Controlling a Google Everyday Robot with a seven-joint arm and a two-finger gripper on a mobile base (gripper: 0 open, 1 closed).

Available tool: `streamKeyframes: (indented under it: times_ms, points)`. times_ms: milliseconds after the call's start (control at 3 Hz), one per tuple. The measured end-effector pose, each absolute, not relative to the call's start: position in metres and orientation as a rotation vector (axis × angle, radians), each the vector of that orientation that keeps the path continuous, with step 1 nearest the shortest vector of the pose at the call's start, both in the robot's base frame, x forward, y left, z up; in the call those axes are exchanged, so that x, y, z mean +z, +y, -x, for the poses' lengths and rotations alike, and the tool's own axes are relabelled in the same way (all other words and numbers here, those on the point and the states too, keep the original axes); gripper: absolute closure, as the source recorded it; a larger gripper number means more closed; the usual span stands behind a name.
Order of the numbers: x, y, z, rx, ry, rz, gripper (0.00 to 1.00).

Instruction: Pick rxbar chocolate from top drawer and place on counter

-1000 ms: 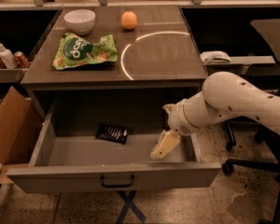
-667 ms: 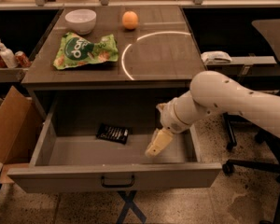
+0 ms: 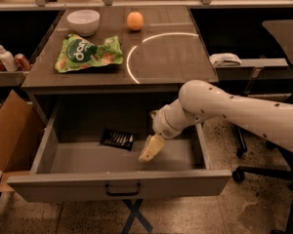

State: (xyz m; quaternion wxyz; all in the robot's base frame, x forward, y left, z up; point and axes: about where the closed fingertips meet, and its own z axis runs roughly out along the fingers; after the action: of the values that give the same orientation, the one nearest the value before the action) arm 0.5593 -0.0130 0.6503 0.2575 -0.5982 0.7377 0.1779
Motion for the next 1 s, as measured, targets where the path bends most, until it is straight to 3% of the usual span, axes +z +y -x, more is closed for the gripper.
streamKeyframes:
  times_ms: [1000]
  points:
    - [0.604,0.06,-0.584,0.478,1.915,1.63,0.0]
